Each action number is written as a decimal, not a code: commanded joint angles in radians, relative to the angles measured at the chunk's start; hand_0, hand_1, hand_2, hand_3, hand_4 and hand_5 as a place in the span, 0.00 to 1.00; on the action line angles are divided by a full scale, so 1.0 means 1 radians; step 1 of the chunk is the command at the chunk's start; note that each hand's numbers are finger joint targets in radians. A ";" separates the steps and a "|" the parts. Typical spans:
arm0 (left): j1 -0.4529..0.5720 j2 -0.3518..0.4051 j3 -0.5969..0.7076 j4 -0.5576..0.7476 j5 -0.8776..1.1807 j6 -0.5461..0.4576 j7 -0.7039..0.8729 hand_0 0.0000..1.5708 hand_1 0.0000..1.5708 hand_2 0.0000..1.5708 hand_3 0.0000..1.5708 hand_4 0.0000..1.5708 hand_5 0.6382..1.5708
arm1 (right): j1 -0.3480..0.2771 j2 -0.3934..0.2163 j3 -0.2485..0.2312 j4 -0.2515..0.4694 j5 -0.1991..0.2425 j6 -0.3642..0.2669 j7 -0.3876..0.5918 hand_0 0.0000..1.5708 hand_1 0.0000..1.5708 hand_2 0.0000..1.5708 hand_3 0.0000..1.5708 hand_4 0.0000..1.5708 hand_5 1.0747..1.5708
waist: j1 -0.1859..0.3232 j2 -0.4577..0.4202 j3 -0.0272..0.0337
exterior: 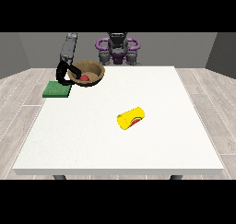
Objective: Pick the cup and pour the ball into the bowl, then pick the bowl and place it on the pad
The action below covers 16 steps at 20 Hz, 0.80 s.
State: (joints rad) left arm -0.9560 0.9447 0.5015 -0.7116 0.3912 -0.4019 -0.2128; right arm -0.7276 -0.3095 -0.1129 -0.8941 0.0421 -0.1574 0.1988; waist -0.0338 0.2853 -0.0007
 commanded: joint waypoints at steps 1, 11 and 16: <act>0.016 -0.022 -0.015 -0.034 -0.008 0.042 0.012 0.00 0.00 0.00 0.00 0.00 0.96 | 0.047 -0.074 0.000 0.046 0.018 0.080 -0.073 1.00 1.00 1.00 1.00 0.83 0.90 | -0.017 -0.010 0.0016; 0.017 0.011 -0.005 -0.134 0.026 0.045 0.036 0.00 0.00 0.00 0.00 0.00 0.96 | 0.032 -0.267 -0.197 0.216 -0.105 0.238 -0.268 1.00 1.00 1.00 0.77 0.81 0.93 | 0.024 0.072 0.0026; -0.056 0.064 0.009 -0.171 0.052 0.065 0.079 0.00 0.00 0.00 0.00 0.13 0.96 | -0.031 -0.342 -0.232 0.285 -0.121 0.301 -0.310 1.00 1.00 1.00 0.50 0.82 0.96 | 0.017 0.168 0.0030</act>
State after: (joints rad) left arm -0.9638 0.9703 0.5015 -0.8475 0.4208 -0.3424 -0.1704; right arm -0.7190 -0.5913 -0.3028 -0.6681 -0.0555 0.0949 -0.0662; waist -0.0224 0.3913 0.0017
